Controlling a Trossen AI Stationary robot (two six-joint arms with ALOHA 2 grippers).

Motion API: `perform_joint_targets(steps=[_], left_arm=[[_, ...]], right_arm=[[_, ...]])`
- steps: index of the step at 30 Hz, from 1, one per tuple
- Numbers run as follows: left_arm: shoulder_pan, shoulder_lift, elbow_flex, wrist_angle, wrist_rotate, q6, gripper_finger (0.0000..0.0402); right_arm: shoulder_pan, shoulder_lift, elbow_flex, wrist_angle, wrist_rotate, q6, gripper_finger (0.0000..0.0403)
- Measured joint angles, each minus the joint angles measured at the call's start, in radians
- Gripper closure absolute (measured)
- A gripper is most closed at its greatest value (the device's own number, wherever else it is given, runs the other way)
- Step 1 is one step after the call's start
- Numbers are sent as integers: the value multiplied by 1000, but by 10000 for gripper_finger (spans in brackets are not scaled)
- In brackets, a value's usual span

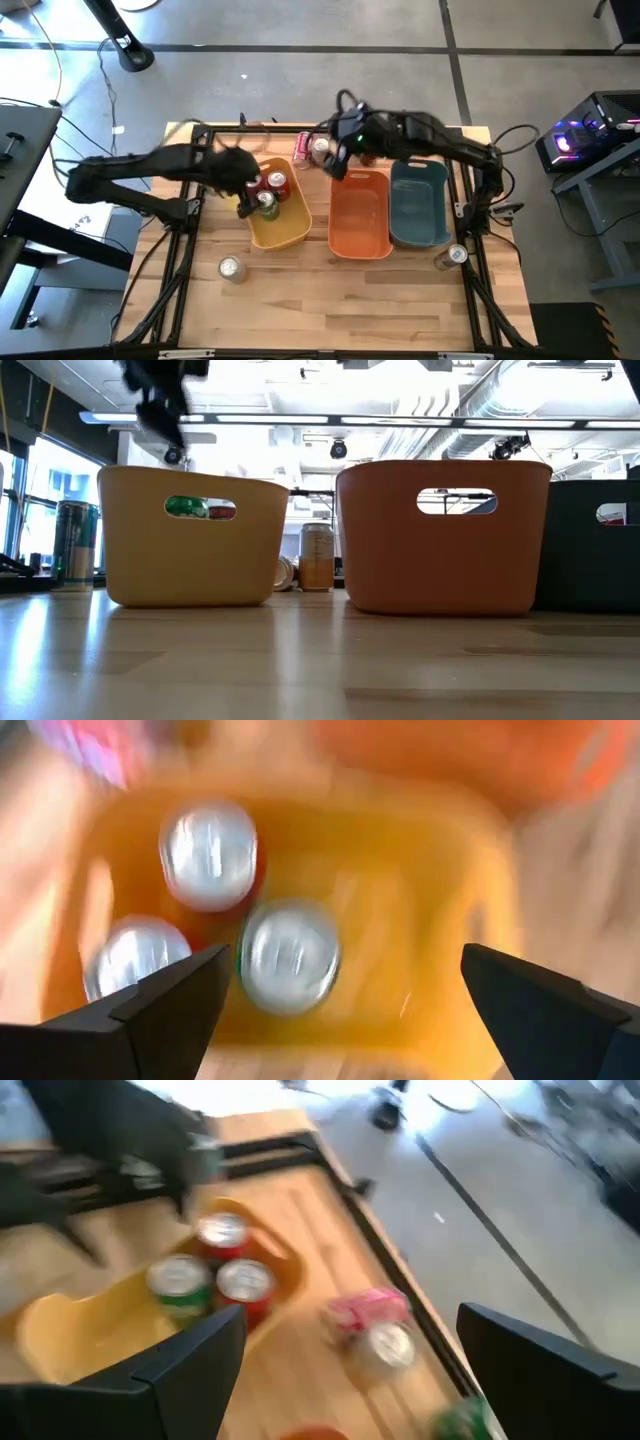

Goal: Sort soda cans
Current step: Put the green soda can into the yellow bin

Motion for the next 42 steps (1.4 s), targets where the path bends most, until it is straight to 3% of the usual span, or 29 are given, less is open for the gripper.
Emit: perform_joint_targets(steps=[4, 7, 14, 19, 26, 42], left_arm=[[4, -134, -35, 249, -49, -25, 14], [23, -192, -58, 362, -48, -66, 14], [22, -222, -64, 369, -40, -132, 14], [-22, -222, -64, 370, -53, -159, 14], [-73, -221, -64, 369, -118, -215, 14], [-78, -193, -64, 370, -163, -294, 14]], right_arm=[[-90, 11, -1, -147, 8, 148, 47], [-187, 37, -22, -188, 6, 153, 47], [-456, 122, -129, -153, -64, 129, 47], [-569, 169, -260, -16, -171, 97, 47], [-627, 181, -428, 194, -260, 126, 47], [-591, 178, -640, 280, -272, 106, 47]])
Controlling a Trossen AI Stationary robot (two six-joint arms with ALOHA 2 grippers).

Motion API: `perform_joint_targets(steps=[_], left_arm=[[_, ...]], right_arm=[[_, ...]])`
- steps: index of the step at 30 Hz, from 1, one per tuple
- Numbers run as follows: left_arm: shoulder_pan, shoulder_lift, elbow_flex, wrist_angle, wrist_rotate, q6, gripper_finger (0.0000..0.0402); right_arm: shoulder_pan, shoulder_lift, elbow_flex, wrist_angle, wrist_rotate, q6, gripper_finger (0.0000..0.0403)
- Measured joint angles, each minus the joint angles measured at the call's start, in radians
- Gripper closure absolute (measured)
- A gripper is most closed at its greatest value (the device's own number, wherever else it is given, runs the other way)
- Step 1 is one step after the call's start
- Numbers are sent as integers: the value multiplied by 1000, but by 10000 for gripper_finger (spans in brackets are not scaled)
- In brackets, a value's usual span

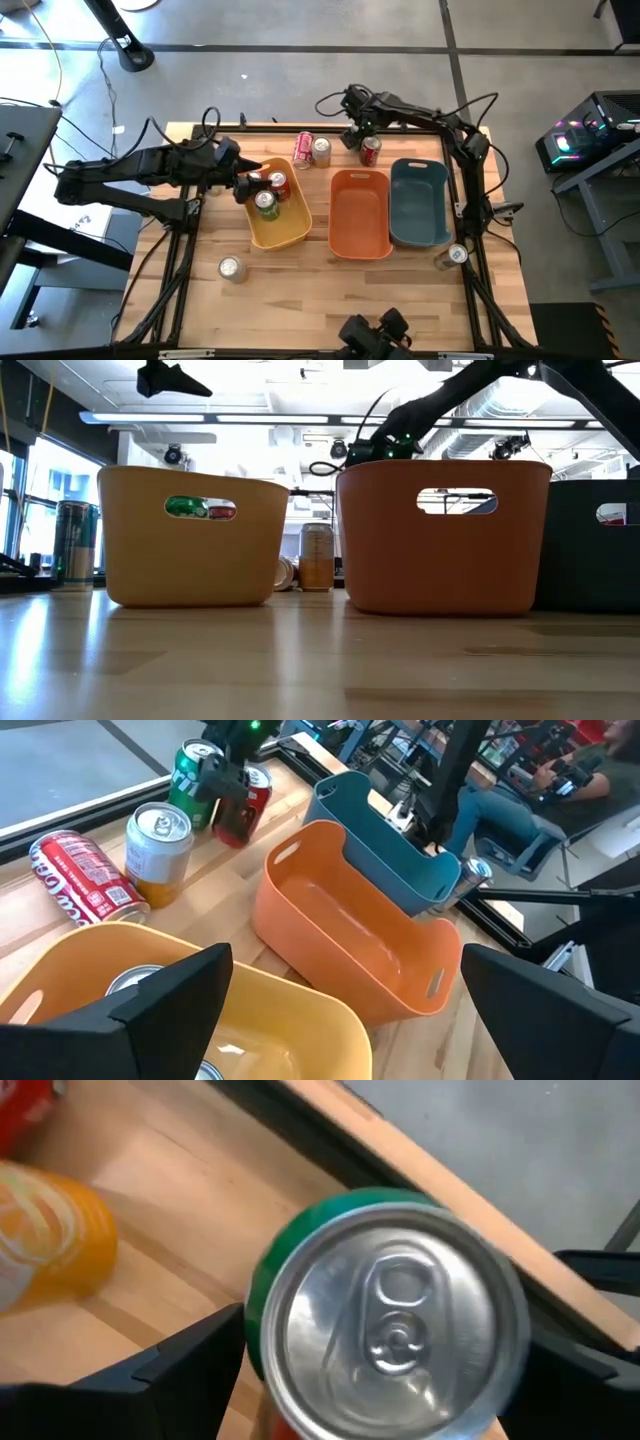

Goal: Sort soda cans
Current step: Put the green soda can into the yellow bin

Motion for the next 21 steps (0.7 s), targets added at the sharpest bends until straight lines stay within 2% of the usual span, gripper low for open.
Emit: perform_joint_targets(steps=[12, 14, 17, 21], left_arm=[[0, 17, 0, 30, -7, -15, 14], [0, 18, 0, 30, -7, -17, 14], [0, 17, 0, 30, -7, -17, 14], [0, 10, 0, 29, -6, 11, 14]], right_arm=[[-3, 0, -31, 135, 0, 19, 51], [1, 2, -31, 128, -1, -1, 65], [3, 2, -30, 107, 0, -6, 110], [4, -2, -21, 90, -4, -9, 117]])
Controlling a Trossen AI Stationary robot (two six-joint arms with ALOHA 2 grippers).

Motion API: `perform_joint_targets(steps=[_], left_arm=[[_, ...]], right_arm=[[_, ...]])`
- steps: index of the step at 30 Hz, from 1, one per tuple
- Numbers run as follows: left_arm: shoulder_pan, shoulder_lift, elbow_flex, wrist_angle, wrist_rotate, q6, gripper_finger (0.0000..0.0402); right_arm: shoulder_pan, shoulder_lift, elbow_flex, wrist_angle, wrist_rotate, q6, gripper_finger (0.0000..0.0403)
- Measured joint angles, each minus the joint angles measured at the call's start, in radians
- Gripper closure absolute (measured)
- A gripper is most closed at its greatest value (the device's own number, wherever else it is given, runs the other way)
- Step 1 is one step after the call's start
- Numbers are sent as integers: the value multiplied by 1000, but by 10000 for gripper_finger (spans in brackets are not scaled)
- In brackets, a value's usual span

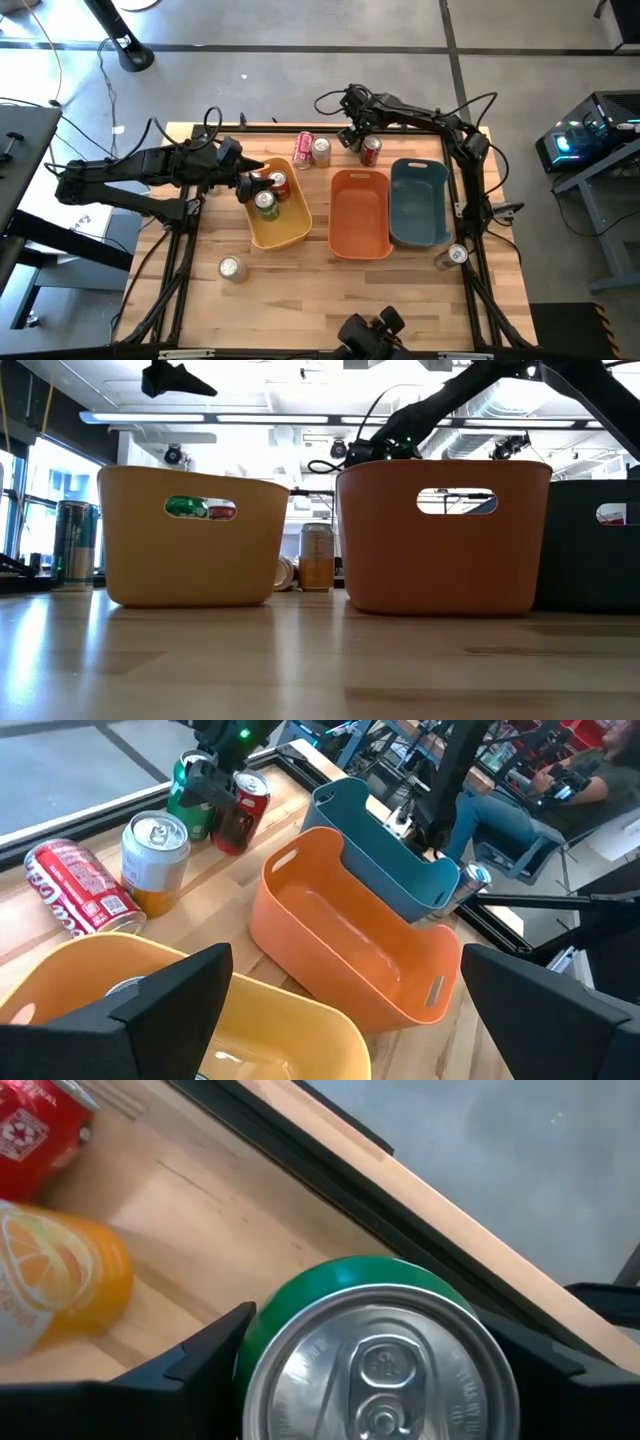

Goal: Sort soda cans
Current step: Put the green soda can into the yellow bin

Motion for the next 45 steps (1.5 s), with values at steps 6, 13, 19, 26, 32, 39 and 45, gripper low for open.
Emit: perform_joint_targets(steps=[6, 13, 19, 26, 32, 39, 45], left_arm=[[0, -74, 0, -37, -76, 50, 14], [-1, -132, 0, -199, -146, 42, 14], [-14, -133, 0, -280, -149, 50, 14], [-15, -140, 0, -285, -172, 107, 14], [-13, -143, 0, -281, -197, 148, 14], [-13, -142, 0, -278, -198, 150, 14], [-13, -142, 0, -278, -198, 146, 14]], right_arm=[[25, -66, 98, -56, 28, -74, 117], [110, -128, 265, -115, 56, -121, 117], [297, -140, 394, -100, -32, -83, 117], [527, -115, 400, -26, -79, -7, 117], [608, -3, 397, 21, -89, 53, 117], [628, 135, 397, 29, -59, 50, 117], [606, 230, 398, 45, -17, 40, 117]])
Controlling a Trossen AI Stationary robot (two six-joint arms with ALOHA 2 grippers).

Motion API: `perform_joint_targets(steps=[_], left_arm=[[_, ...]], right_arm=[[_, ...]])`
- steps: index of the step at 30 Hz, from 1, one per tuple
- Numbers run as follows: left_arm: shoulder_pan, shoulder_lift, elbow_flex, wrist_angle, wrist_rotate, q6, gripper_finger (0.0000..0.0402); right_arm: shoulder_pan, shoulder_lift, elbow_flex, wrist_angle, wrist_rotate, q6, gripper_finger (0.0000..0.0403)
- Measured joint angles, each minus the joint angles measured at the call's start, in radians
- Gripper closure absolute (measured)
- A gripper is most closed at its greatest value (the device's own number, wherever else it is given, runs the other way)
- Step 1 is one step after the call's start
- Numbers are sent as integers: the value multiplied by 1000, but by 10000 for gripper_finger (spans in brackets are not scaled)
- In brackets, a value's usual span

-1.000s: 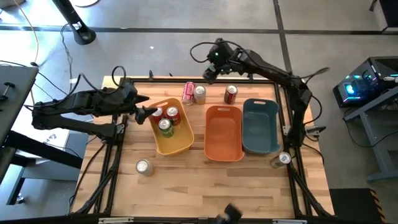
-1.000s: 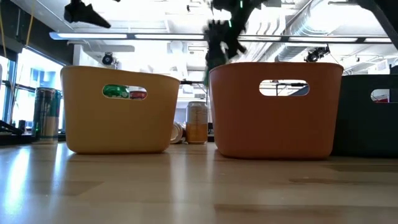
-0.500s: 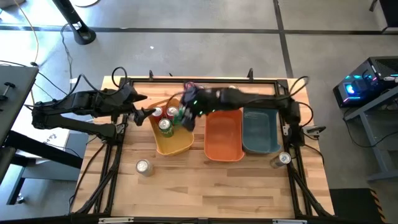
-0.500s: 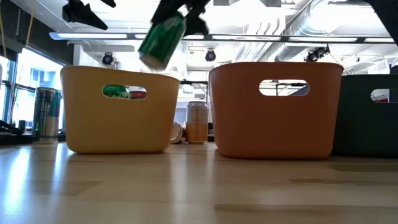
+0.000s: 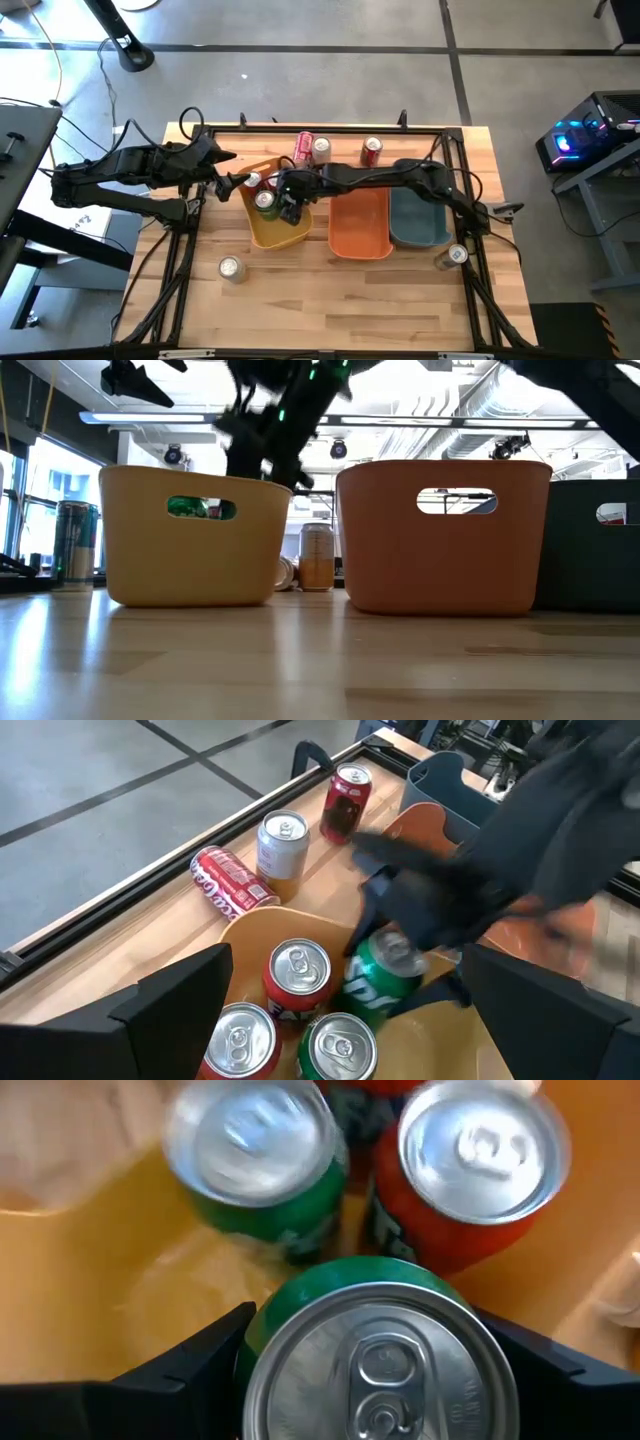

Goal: Sort soda cans
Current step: Put the green soda can into the yellow bin

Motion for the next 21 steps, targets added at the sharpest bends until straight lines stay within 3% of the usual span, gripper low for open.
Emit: perform_joint_targets(steps=[7, 13, 18, 21], left_arm=[[0, 0, 0, 0, -5, -17, 14], [0, 0, 0, 0, -5, -27, 14], [0, 0, 0, 0, -13, -26, 14], [0, 0, 0, -1, -14, -26, 14]], right_arm=[[-2, 50, 1, 44, 68, -4, 117], [-7, 50, 0, 57, 50, -5, 116], [-7, 49, 4, 47, -30, -8, 26], [-5, 49, 47, -18, -41, -12, 21]])
